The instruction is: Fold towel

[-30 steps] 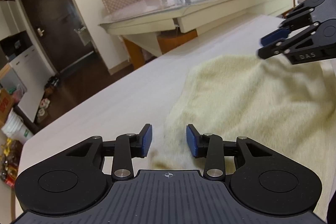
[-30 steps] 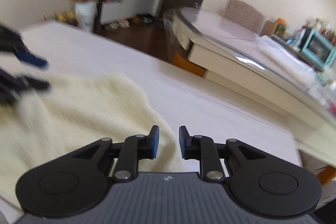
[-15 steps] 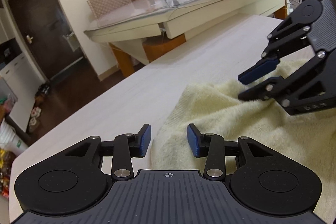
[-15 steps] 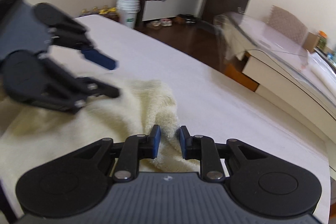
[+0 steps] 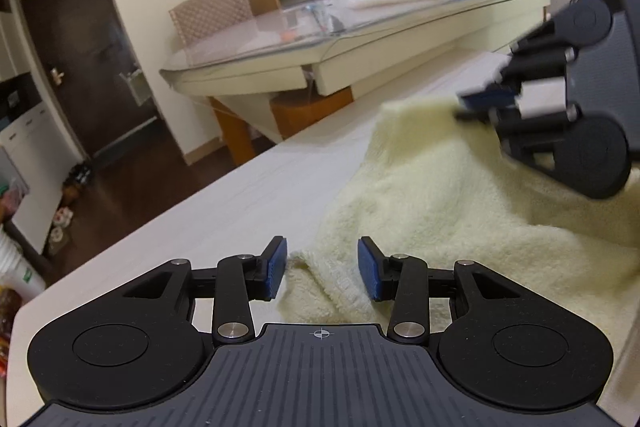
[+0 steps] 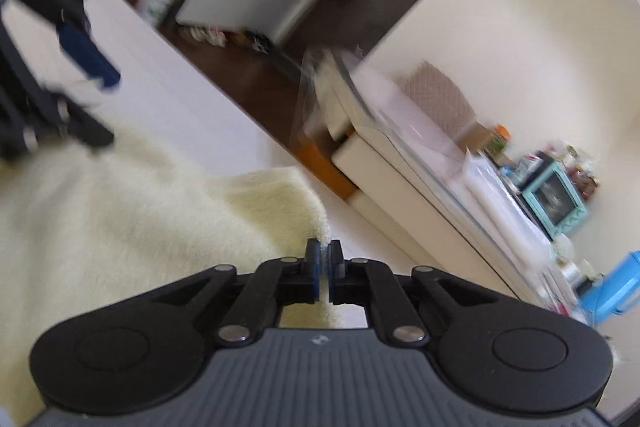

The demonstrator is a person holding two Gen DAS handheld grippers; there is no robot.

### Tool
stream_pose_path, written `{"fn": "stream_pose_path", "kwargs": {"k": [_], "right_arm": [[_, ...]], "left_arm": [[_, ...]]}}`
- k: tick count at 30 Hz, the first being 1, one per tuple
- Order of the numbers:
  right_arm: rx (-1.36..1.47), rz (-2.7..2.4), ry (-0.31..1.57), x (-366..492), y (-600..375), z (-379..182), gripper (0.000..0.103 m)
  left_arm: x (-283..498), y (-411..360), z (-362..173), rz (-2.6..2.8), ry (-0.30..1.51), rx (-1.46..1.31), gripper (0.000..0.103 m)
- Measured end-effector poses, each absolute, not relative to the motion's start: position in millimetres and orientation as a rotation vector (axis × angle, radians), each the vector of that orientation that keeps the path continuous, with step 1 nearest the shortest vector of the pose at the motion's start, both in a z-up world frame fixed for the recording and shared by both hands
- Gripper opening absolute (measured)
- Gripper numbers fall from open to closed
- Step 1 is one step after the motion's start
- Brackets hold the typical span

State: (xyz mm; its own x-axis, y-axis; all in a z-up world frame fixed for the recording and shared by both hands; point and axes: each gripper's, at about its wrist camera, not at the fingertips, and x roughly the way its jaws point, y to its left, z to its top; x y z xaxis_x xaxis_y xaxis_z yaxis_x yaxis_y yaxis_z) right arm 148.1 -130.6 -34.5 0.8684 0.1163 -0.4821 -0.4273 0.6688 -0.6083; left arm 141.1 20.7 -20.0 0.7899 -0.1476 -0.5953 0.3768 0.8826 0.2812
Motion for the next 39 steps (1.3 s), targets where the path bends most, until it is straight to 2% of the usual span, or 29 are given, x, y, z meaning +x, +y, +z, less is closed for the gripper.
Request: {"fn": "stream_pose_path", "kwargs": {"k": [8,11,14,28,31,33,35,39], "right_arm": [[-0.556,0.450,0.492,137.8,-153.6,-12.5,0.030],[-0.560,0.488,0.517,134.2,-152.2,-15.2,0.032],[-0.560,0.502,0.528,127.3,-151.1,-18.6,0.032],[-0.634,0.454,0.488,100.3,-152.1,-25.2,0.037],[-0.620,0.445,0.488,97.3,-154.3,-25.8,0.037],[-0.611,0.439,0.488,96.4,-155.3,-26.1,0.036],[-0.604,0.436,0.490,95.6,-156.6,-25.8,0.036],[-0.583,0.428,0.500,90.5,-160.7,-24.8,0.036]], "left_arm": [[121.3,23.9,-22.8,-0.258,0.631,0.465,0.045],[107.9,31.2,-21.0,-0.239,0.650,0.461,0.047],[94.3,41.6,-16.9,-0.217,0.669,0.432,0.053],[61.1,94.7,-9.3,-0.248,0.825,-0.026,0.054],[67.3,96.7,-14.2,-0.245,0.821,-0.065,0.049],[74.2,93.3,-14.5,-0.264,0.814,-0.074,0.031],[84.0,88.4,-14.7,-0.280,0.800,-0.054,0.023],[102.1,72.3,-8.5,-0.257,0.683,0.074,0.018]]}}
